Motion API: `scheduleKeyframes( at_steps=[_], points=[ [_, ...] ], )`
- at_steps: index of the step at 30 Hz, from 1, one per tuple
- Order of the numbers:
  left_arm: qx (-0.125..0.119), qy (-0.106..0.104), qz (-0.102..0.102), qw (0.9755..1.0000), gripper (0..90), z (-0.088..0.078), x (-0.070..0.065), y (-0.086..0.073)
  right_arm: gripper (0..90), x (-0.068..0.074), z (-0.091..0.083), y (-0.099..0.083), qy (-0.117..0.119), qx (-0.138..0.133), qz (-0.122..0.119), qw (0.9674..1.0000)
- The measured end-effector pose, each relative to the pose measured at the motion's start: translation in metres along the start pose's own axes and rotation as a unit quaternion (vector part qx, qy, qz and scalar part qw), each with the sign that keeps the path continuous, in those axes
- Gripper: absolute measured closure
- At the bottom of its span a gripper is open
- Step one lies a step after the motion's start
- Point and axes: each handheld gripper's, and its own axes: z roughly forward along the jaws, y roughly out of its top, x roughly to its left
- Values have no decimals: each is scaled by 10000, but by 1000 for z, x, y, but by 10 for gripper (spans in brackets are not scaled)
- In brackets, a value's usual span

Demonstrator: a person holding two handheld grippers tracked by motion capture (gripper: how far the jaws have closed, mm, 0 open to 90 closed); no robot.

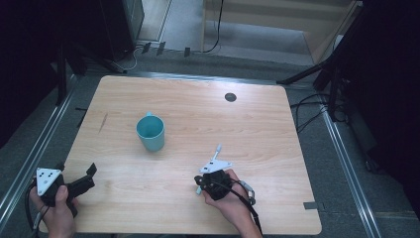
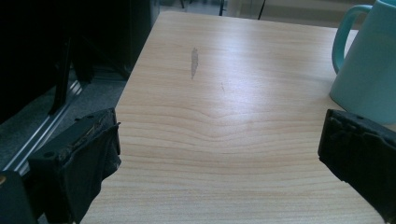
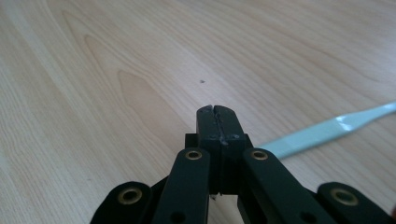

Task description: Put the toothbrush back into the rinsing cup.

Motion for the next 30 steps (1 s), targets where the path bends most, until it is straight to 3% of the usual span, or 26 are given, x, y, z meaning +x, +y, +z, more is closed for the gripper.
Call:
scheduleKeyframes(
  at_steps=[7, 12, 17, 30],
  points=[
    [14, 2, 2, 10000, 0, 0, 0, 0, 900, 9, 16, -2, 105, 276, -192, 9994],
    [11, 4, 4, 10000, 0, 0, 0, 0, 900, 8, 18, -7, 97, 346, -261, 9990],
    [14, 8, 13, 10000, 0, 0, 0, 0, 900, 0, 10, -16, 79, 359, -155, 9992],
    [14, 4, 21, 10000, 0, 1, -1, 0, 900, -31, -21, -43, -259, 460, -6, 9986]
  ],
)
